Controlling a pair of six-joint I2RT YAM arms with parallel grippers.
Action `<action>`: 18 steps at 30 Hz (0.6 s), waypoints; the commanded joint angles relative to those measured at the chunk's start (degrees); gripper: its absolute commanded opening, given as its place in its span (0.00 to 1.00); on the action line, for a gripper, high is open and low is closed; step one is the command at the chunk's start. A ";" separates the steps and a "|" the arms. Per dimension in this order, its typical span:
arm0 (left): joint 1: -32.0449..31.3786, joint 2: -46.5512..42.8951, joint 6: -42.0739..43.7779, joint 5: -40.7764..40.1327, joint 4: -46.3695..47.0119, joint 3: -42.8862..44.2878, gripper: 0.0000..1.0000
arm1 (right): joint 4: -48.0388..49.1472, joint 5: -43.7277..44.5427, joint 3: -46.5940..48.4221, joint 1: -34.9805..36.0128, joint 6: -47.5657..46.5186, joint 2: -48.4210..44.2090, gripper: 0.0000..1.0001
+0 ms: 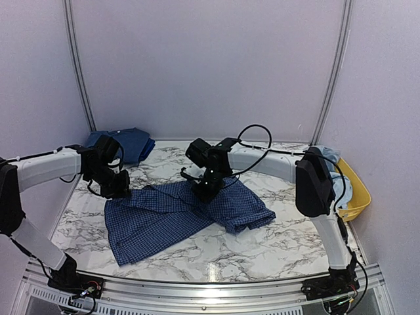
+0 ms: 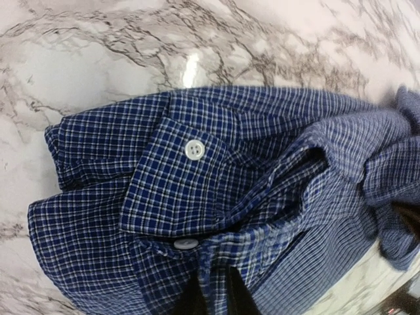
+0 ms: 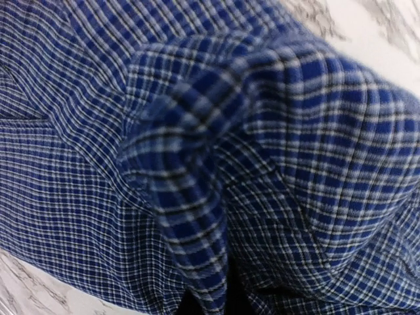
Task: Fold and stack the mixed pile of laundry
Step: Pick up the crumpled T-shirt from the center of the board.
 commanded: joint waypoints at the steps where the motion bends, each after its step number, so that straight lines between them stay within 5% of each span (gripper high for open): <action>1: 2.69 2.51 0.73 -0.34 1.97 6.93 0.00 | 4.45 -7.45 5.55 -5.14 4.12 -4.66 0.00; 11: 9.09 3.72 3.68 3.93 1.10 21.97 0.00 | 29.32 -39.77 -11.85 -25.33 21.01 -18.90 0.00; 15: 6.59 -0.62 4.16 8.39 2.30 21.40 0.00 | 48.31 -48.50 -26.81 -32.58 34.41 -23.72 0.00; 18: 2.91 -6.59 5.52 7.82 2.44 17.79 0.00 | 49.23 -49.67 -31.00 -35.33 35.70 -23.17 0.04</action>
